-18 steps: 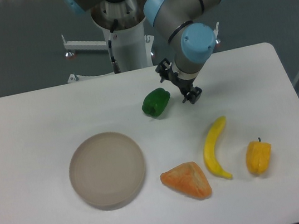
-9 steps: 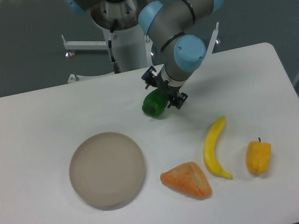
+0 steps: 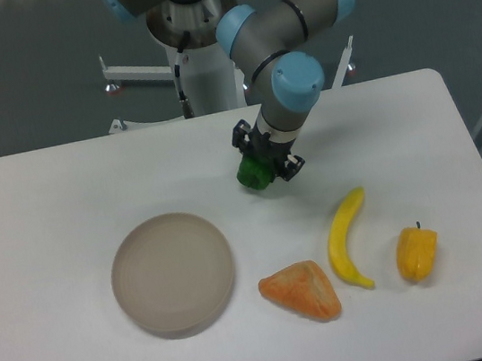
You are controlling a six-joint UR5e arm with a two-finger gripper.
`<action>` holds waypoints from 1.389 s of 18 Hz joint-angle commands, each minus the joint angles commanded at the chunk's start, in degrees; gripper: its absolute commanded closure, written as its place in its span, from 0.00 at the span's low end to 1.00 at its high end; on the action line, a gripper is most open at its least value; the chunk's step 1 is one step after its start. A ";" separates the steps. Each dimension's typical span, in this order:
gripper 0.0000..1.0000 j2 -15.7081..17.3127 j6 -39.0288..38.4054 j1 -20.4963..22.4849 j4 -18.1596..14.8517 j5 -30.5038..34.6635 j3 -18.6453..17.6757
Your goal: Pick up the green pepper from the table
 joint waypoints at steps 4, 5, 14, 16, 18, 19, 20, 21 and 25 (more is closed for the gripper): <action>0.86 -1.84 0.00 0.09 0.00 0.18 7.64; 0.86 -2.80 0.09 0.09 0.00 0.70 9.66; 0.88 -13.45 9.93 0.26 -6.94 11.17 28.14; 0.87 -13.71 10.11 0.26 -6.77 11.16 28.14; 0.87 -14.24 12.64 0.26 -6.77 10.46 28.23; 0.87 -14.24 14.14 0.35 -6.68 10.11 28.23; 0.87 -14.33 14.59 0.35 -6.59 9.59 28.23; 0.87 -14.33 14.68 0.35 -6.68 9.15 27.88; 0.87 -14.15 14.68 0.70 -6.50 8.27 27.61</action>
